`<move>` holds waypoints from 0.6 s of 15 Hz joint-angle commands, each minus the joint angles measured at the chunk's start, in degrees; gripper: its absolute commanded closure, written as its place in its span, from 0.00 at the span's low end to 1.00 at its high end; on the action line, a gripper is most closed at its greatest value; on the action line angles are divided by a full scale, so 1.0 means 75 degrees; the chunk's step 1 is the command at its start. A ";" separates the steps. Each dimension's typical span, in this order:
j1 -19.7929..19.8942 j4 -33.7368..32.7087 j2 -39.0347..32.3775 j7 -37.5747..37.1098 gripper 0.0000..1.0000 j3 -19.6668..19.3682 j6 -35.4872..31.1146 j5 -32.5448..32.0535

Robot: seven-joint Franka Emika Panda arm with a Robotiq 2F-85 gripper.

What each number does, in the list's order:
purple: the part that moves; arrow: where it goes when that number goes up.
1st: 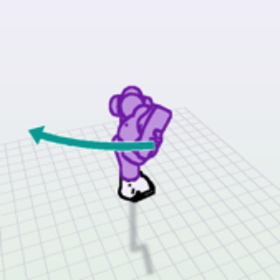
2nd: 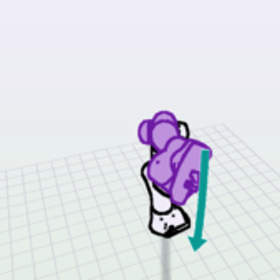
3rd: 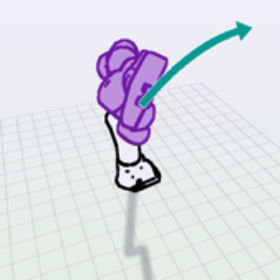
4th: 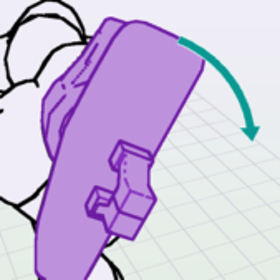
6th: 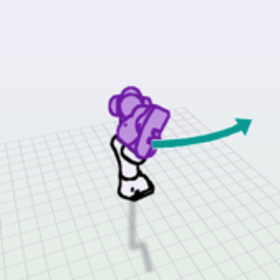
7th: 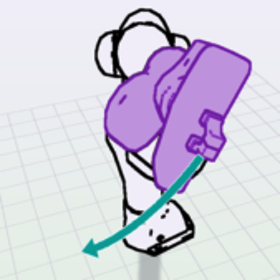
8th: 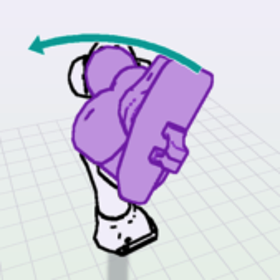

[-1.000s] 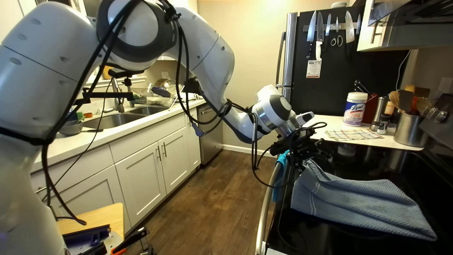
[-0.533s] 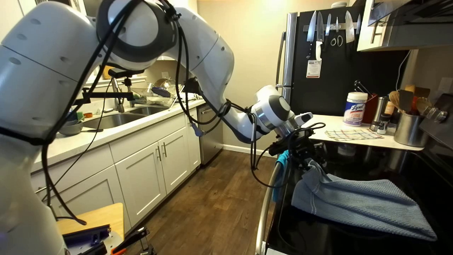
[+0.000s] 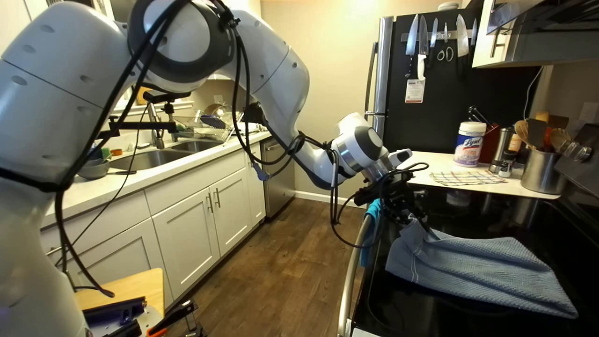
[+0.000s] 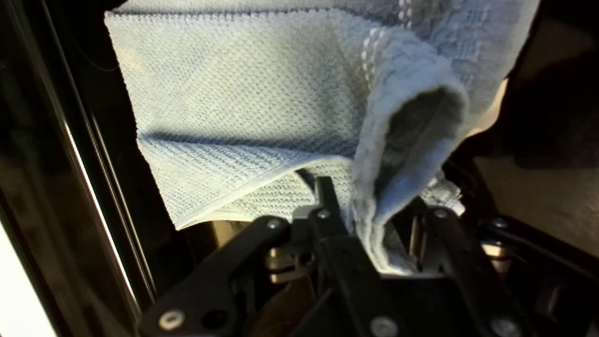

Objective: Hang the blue towel on the oven handle

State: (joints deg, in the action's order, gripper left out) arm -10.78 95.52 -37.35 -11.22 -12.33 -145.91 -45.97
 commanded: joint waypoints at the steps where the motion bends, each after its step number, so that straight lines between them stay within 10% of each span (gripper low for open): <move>1: 0.0122 0.0282 0.0260 -0.0059 0.34 0.0157 0.0072 -0.0101; 6: 0.0248 0.0353 0.0308 0.0144 0.03 0.0343 -0.0009 0.0054; 9: 0.0398 0.0406 0.0358 0.0334 0.00 0.0561 -0.0093 0.0221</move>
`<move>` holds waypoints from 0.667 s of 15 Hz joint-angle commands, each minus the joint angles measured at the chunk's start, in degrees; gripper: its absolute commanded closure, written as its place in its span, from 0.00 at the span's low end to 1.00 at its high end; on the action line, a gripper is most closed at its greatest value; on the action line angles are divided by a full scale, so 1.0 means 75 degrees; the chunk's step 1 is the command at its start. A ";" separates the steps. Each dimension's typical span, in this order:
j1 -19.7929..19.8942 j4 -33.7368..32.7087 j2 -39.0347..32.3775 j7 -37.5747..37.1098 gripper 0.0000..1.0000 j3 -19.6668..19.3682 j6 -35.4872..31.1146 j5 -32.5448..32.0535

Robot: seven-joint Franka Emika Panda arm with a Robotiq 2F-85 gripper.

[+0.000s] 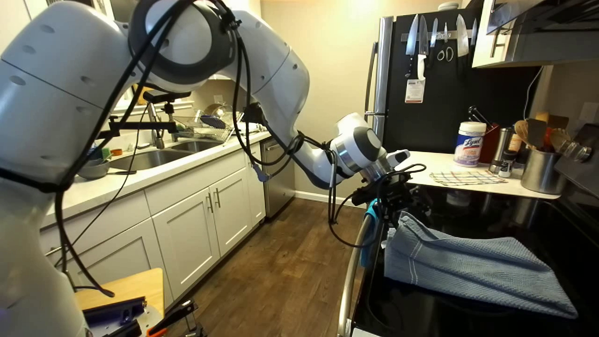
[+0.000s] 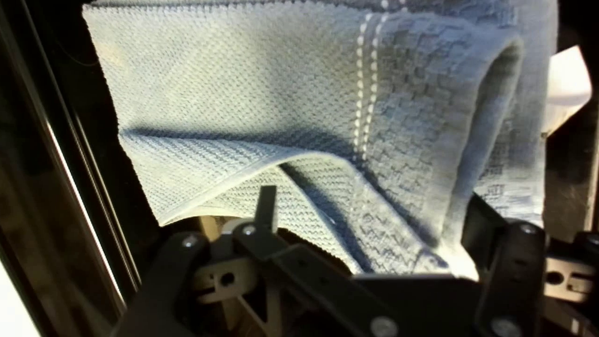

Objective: Hang the blue towel on the oven handle

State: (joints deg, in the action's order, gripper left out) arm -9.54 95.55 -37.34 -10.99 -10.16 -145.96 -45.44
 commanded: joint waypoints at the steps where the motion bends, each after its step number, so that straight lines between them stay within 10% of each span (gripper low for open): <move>1: 0.0266 0.0384 0.0348 0.0315 0.00 0.0318 -0.0071 0.0172; 10: 0.0322 0.0301 0.0276 0.0288 0.00 0.0408 0.0001 0.0181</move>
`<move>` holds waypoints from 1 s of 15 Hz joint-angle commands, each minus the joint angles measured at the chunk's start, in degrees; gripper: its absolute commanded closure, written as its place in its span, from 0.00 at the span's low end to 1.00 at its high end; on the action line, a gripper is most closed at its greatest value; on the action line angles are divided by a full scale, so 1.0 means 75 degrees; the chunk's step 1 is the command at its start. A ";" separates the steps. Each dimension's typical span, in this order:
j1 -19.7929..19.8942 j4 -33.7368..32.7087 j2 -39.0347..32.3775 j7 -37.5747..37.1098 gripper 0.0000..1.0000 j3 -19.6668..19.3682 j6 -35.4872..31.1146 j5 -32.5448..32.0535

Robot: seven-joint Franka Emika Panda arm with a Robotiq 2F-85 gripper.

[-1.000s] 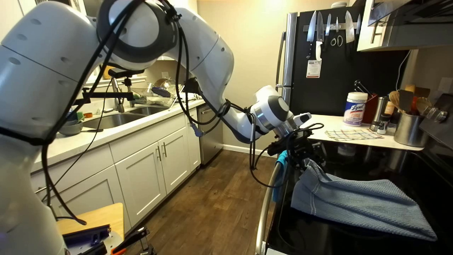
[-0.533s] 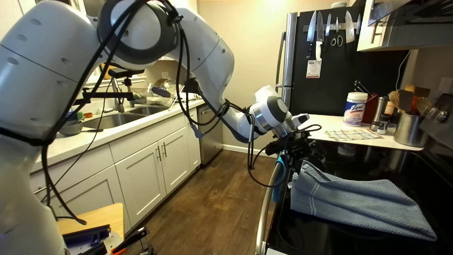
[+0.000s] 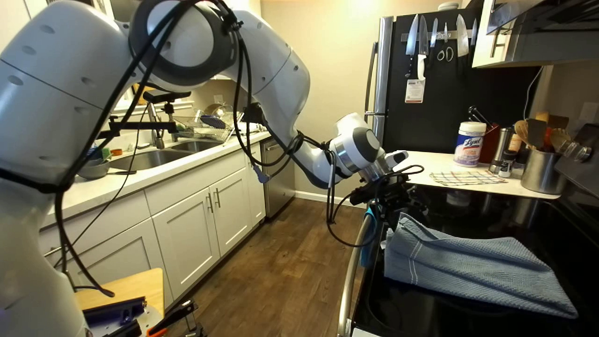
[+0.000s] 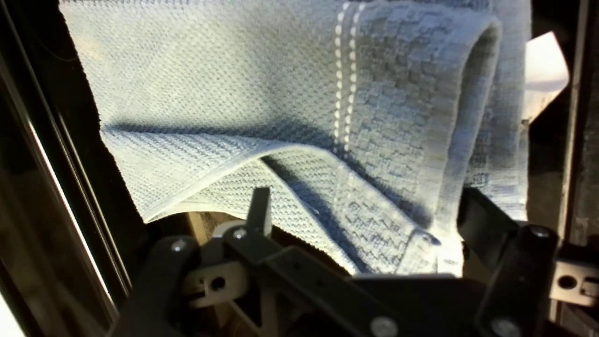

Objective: Hang the blue towel on the oven handle

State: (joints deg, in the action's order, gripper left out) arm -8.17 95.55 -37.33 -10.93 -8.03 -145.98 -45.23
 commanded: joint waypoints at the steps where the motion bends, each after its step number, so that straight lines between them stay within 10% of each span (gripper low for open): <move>1: 0.0132 0.0285 0.0262 0.0266 0.00 0.0110 0.0013 0.0139; 15: 0.0241 0.0256 0.0234 0.0110 0.00 -0.0146 0.0025 -0.0002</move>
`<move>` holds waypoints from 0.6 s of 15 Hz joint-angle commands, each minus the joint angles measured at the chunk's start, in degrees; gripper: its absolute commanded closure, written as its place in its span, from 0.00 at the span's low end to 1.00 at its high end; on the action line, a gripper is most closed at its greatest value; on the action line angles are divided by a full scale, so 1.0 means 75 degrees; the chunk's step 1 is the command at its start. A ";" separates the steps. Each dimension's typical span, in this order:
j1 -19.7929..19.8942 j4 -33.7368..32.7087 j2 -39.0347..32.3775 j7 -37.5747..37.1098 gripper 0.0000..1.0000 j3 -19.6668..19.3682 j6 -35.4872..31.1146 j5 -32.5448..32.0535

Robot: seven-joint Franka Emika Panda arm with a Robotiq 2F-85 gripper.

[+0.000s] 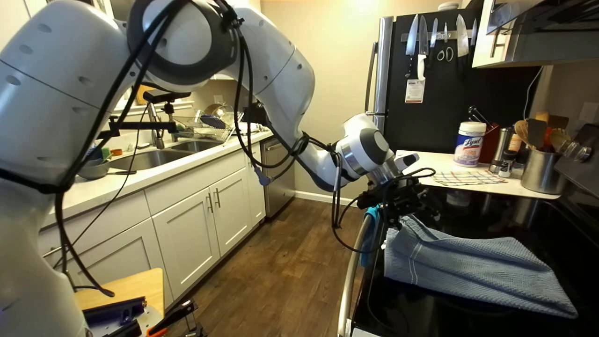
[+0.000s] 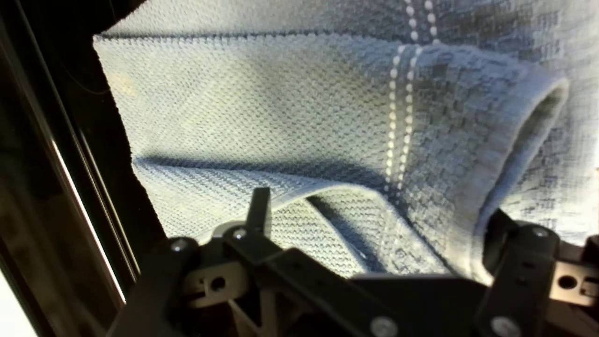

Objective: Hang the blue towel on the oven handle

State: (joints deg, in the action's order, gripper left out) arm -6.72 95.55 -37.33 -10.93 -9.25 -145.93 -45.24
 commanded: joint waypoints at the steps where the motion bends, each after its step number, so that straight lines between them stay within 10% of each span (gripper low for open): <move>1: 0.0053 0.0272 0.0233 0.0110 0.25 0.0016 -0.0064 -0.0028; 9: 0.0036 0.0312 0.0246 0.0079 0.74 0.0015 -0.0063 -0.0039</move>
State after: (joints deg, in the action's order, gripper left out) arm -6.72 95.55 -37.33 -10.93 -9.29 -145.96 -45.28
